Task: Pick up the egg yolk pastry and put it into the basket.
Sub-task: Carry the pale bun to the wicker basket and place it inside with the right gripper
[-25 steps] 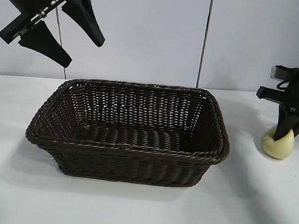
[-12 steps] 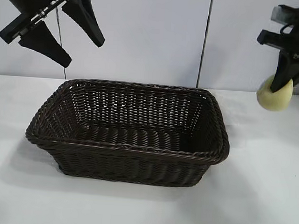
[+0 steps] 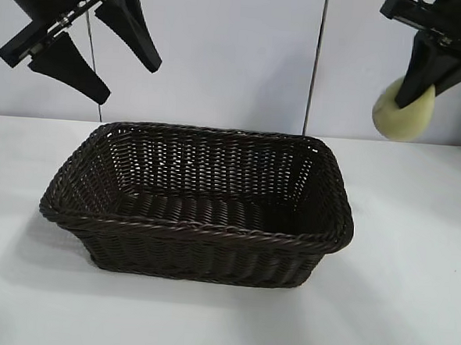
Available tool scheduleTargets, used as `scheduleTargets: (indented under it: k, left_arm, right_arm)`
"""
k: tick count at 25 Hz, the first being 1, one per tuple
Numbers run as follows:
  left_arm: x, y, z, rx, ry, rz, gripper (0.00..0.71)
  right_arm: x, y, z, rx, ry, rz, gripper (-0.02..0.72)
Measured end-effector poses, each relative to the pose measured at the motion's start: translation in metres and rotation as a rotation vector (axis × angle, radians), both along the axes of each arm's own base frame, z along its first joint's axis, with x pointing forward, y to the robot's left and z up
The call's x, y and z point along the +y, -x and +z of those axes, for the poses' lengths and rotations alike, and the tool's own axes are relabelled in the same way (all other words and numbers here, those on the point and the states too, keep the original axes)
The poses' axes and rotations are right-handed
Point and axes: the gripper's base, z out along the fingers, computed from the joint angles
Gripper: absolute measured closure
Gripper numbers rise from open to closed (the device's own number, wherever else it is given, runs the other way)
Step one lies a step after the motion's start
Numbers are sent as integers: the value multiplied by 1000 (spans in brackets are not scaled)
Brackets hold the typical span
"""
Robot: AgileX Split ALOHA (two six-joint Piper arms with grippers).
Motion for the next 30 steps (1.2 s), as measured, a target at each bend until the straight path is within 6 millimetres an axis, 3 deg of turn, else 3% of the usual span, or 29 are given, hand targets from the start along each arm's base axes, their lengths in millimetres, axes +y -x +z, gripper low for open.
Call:
scheduleTargets:
  k: [8, 12, 16, 23, 26, 30]
  left_arm:
    - [0, 0, 0, 0, 0, 0, 213]
    - [0, 0, 0, 0, 0, 0, 213]
    - [0, 0, 0, 0, 0, 0, 213]
    - [0, 0, 0, 2, 0, -1, 213]
    - [0, 0, 0, 2, 0, -1, 213]
    - [0, 0, 0, 2, 0, -2, 213]
  right_arm:
    - [61, 20, -1, -13, -14, 128, 680]
    - [84, 23, -16, 13, -11, 159, 680]
    - [98, 18, -40, 48, 2, 170, 680]
    - [104, 5, -81, 113, 31, 134, 668]
    - [104, 3, -81, 100, 36, 112, 605]
    - [104, 3, -82, 101, 42, 98, 408]
